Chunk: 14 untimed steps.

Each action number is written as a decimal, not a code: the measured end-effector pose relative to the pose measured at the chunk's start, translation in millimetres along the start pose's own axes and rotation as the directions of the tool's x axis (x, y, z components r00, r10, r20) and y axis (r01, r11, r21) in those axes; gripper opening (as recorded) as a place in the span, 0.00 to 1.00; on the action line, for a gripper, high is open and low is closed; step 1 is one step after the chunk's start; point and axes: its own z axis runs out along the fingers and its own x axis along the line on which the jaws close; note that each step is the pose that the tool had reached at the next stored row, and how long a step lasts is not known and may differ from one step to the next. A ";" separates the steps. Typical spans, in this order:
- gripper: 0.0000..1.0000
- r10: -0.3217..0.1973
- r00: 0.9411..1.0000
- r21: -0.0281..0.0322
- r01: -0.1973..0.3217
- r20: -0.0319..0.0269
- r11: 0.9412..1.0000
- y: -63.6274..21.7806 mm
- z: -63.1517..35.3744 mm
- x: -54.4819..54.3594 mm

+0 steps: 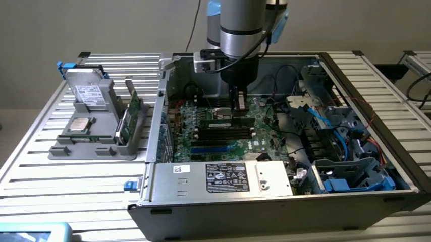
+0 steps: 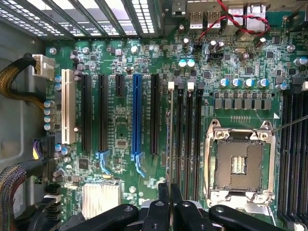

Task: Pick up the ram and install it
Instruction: 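Insert the ram into the slot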

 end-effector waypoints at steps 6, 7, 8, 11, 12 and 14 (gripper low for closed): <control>0.13 -0.002 1.000 -0.007 0.002 0.003 1.000 0.0 0.8 -0.2; 0.13 -0.002 1.000 -0.009 0.002 0.005 1.000 0.0 0.9 -0.2; 0.13 -0.002 1.000 -0.010 0.002 0.007 1.000 0.1 1.2 -0.2; 0.13 -0.002 1.000 -0.010 0.002 0.016 1.000 0.1 1.3 -0.2; 0.13 -0.002 1.000 -0.010 0.002 0.016 1.000 0.1 1.3 -0.2; 0.13 -0.002 1.000 -0.010 0.002 0.017 1.000 0.0 1.4 -0.2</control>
